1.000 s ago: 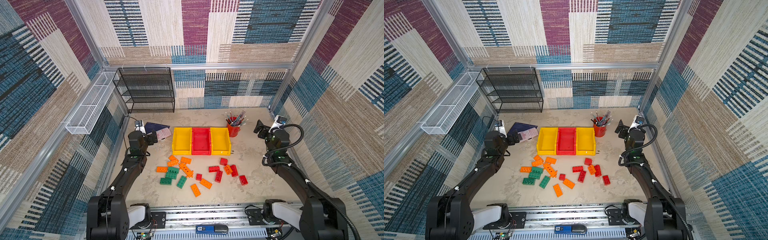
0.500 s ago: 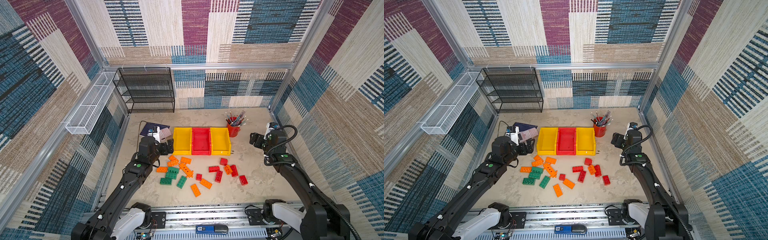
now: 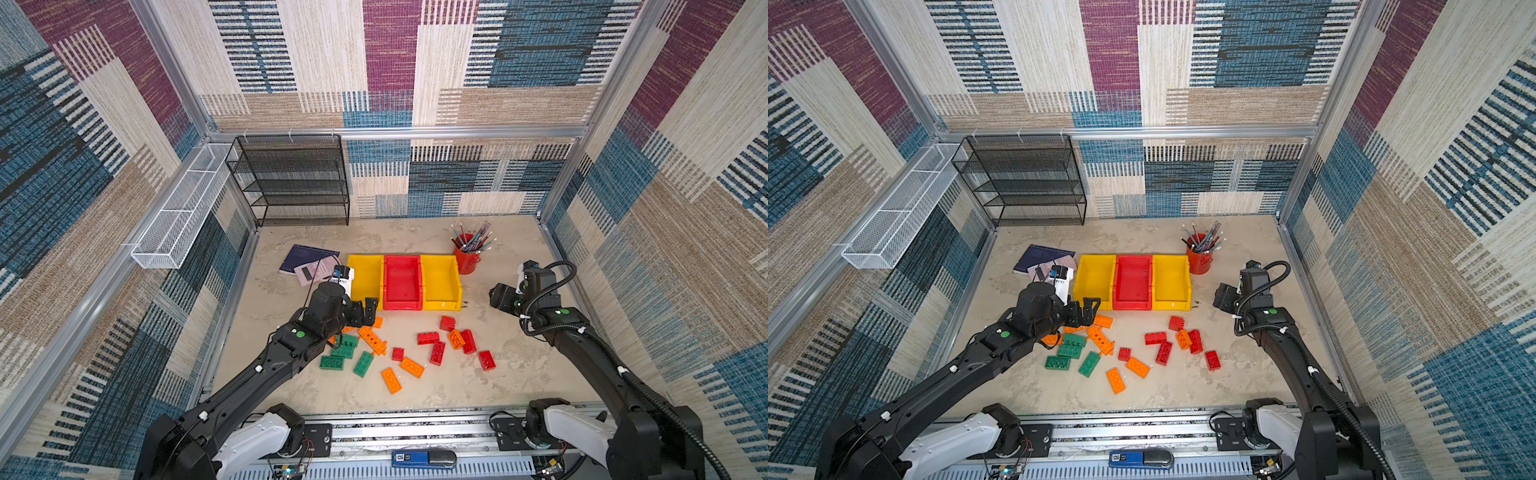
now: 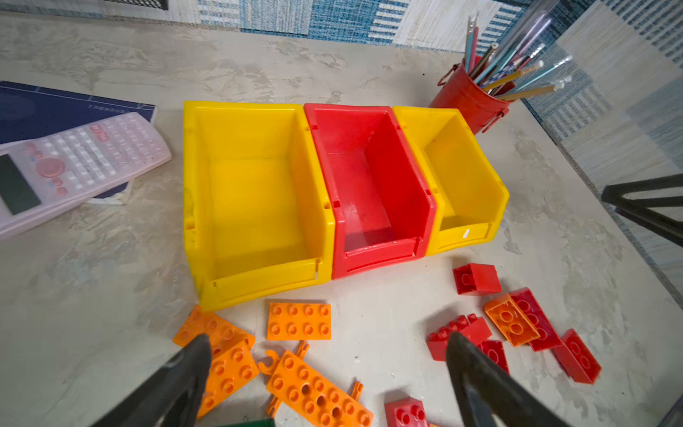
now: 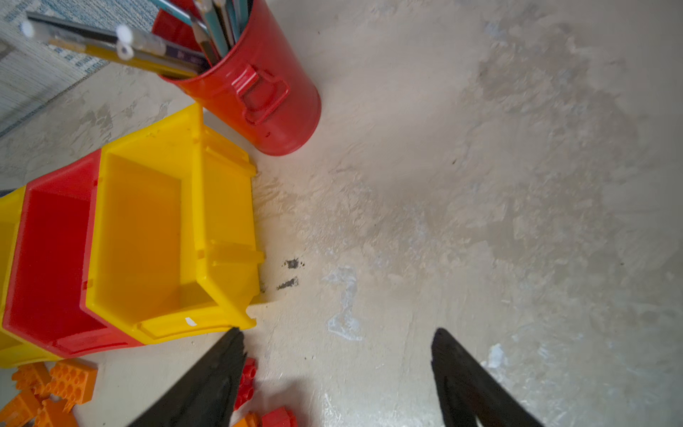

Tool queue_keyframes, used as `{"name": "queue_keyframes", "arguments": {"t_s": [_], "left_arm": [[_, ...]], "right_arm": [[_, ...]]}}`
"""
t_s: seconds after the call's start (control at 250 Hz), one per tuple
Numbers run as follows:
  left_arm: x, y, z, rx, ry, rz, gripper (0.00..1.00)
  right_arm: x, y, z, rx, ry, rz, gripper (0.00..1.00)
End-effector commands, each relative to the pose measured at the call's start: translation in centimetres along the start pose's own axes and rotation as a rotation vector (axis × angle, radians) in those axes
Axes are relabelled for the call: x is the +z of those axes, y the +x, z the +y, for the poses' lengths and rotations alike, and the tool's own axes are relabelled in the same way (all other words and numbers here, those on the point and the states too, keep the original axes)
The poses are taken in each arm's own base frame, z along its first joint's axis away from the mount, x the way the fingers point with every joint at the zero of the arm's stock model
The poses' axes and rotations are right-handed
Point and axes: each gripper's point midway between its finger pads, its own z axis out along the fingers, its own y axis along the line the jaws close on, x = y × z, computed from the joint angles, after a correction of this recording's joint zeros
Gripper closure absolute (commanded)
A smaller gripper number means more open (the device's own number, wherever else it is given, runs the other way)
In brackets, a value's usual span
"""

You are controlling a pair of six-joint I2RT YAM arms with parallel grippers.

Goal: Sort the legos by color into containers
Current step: 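Move the right gripper toward the red bricks while the left arm reaches over the bricks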

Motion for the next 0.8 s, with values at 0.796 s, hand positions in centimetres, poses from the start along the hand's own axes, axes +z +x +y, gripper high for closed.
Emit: {"name": "queue_keyframes", "arguments": {"t_s": [0.796], "left_arm": [[4.1,2.0,-7.7,0.154,0.123,0.067,0.01]], "right_arm": [[2.4,10.5,3.2,-0.035,-0.084,0.333,0.26]]}}
